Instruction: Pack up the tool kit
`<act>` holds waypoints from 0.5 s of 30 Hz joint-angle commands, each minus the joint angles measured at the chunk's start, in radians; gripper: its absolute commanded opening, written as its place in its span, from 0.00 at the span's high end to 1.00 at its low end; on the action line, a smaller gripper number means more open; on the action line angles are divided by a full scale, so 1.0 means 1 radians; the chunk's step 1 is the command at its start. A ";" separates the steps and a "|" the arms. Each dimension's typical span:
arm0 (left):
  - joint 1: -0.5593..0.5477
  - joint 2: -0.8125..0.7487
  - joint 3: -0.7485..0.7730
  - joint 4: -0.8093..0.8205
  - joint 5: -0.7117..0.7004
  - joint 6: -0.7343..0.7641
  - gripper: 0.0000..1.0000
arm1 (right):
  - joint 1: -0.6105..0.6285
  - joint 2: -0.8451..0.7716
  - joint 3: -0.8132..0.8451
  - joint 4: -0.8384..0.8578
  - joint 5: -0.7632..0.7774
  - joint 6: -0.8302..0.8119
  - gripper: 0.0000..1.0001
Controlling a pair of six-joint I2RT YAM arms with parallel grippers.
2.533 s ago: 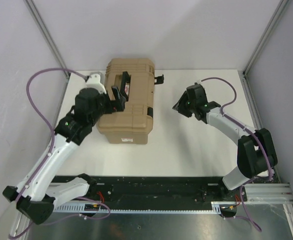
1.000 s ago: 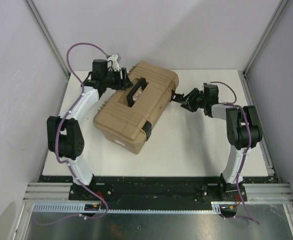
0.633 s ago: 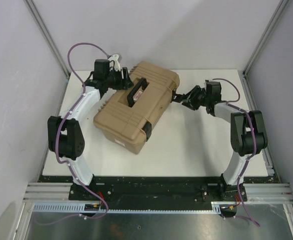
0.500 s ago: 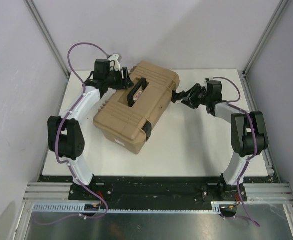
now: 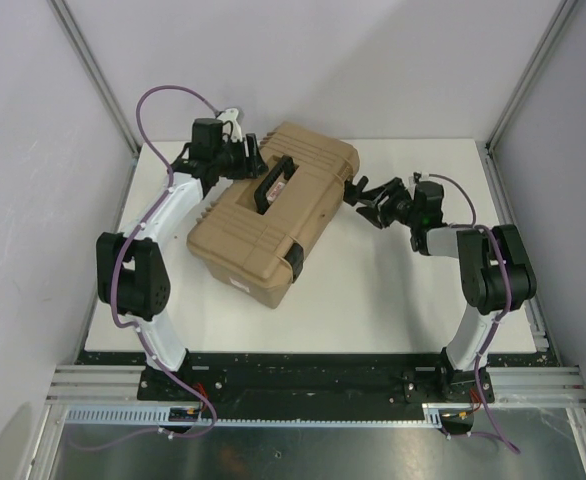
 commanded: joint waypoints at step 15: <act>-0.084 0.060 -0.065 -0.177 0.028 -0.142 0.83 | 0.046 -0.099 -0.059 0.252 0.056 0.026 0.44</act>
